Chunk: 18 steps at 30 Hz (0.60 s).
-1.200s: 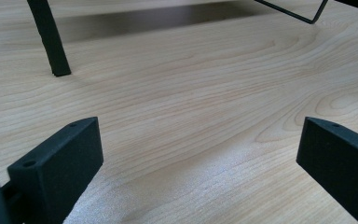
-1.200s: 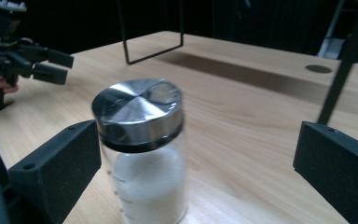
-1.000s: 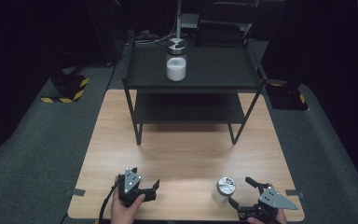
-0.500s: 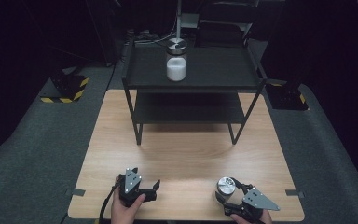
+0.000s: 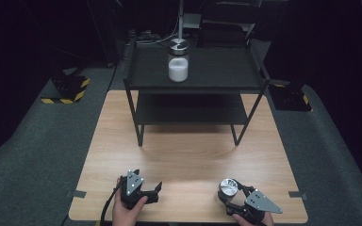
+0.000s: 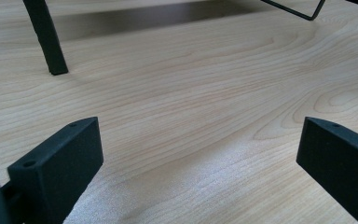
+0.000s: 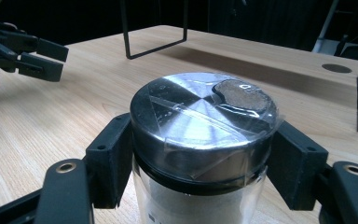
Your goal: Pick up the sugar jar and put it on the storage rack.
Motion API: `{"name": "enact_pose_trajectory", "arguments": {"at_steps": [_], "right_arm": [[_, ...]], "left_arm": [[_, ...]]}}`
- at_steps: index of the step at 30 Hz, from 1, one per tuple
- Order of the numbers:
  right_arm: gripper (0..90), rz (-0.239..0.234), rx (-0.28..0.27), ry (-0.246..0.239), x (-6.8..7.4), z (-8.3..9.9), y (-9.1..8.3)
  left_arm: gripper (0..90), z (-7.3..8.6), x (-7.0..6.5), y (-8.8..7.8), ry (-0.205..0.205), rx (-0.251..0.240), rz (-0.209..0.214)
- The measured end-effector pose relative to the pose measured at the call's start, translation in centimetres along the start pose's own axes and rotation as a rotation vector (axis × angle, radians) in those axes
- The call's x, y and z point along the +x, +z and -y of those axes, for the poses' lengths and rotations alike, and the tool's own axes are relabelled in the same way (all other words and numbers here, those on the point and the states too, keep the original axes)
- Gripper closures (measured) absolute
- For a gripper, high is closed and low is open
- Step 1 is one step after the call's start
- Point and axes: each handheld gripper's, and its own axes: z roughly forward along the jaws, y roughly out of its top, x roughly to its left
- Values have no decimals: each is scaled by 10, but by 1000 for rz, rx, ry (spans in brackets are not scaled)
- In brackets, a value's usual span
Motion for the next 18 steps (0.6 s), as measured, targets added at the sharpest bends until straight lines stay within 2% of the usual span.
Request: {"name": "enact_pose_trajectory", "arguments": {"at_steps": [8, 13, 16, 18], "right_arm": [[314, 3, 10, -20, 2, -4, 0], [314, 22, 1, 3, -1, -8, -3], [314, 35, -5, 39, -5, -12, -4], [314, 50, -15, 41, -6, -17, -4]], "left_arm": [[7, 0, 0, 0, 1, -1, -1], [7, 1, -1, -1, 3, -1, -2], [7, 0, -1, -1, 6, 0, -2], [7, 0, -1, -1, 6, 0, -3]]}}
